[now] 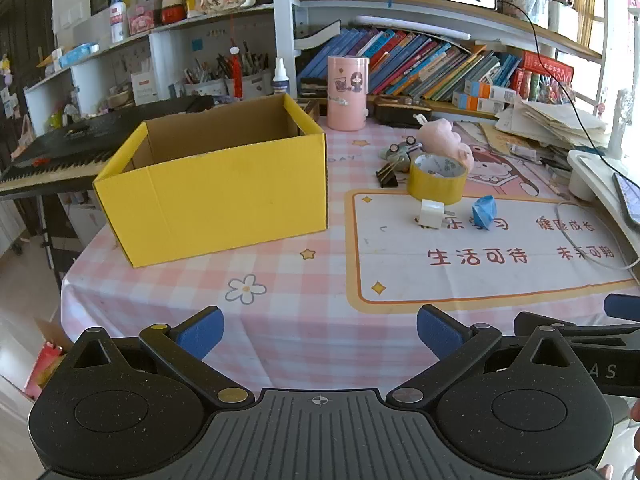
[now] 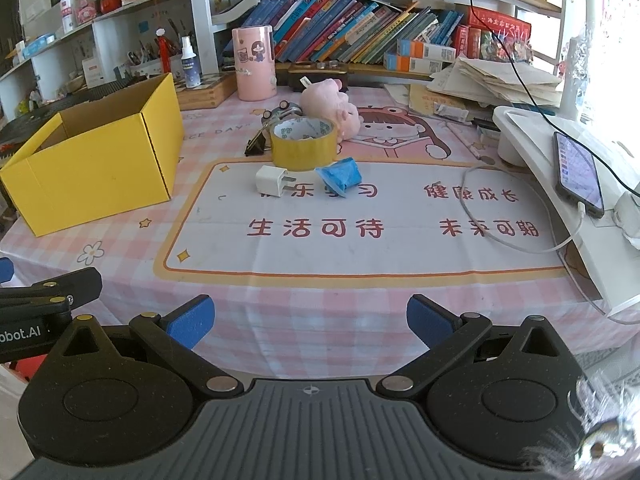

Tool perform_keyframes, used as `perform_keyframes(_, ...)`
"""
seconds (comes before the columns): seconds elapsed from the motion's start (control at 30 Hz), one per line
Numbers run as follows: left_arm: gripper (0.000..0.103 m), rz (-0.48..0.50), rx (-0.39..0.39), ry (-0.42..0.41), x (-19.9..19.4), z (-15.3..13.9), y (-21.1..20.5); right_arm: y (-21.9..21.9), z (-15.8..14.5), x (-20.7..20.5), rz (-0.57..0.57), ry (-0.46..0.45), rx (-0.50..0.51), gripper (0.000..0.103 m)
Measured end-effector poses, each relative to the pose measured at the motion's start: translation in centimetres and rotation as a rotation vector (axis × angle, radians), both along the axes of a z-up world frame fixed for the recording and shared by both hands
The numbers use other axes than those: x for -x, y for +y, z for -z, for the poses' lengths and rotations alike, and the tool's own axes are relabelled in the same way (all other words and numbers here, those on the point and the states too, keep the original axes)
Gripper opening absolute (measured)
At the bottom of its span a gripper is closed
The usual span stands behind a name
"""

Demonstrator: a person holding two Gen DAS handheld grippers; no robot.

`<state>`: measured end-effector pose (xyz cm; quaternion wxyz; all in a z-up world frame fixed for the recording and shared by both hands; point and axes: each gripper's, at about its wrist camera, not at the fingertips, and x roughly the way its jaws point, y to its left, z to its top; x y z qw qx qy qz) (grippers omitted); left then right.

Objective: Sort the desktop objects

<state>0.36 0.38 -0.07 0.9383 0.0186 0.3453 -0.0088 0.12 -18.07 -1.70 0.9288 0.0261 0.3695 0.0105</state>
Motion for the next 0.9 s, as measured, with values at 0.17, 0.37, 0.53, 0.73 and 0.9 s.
perform_keyframes(0.17,0.103,0.002,-0.001,-0.001,0.01,-0.02,0.09,0.07,-0.2,-0.15,0.001,-0.006,0.01,0.103)
perform_keyframes(0.37,0.103,0.001,-0.002,-0.007,-0.01,-0.16,0.26,0.37,-0.27,0.04,0.0,-0.021,0.021,0.103)
perform_keyframes(0.53,0.103,0.001,-0.011,-0.022,0.01,-0.37,0.42,0.53,-0.35,0.04,0.001,-0.035,0.024,0.103)
perform_keyframes(0.73,0.103,0.003,-0.01,-0.022,0.0,-0.37,0.5,0.58,-0.35,0.02,0.001,-0.037,0.025,0.102)
perform_keyframes(0.9,0.103,0.008,-0.015,-0.022,-0.06,-0.36,0.45,0.82,-0.46,0.01,0.0,-0.046,0.025,0.101)
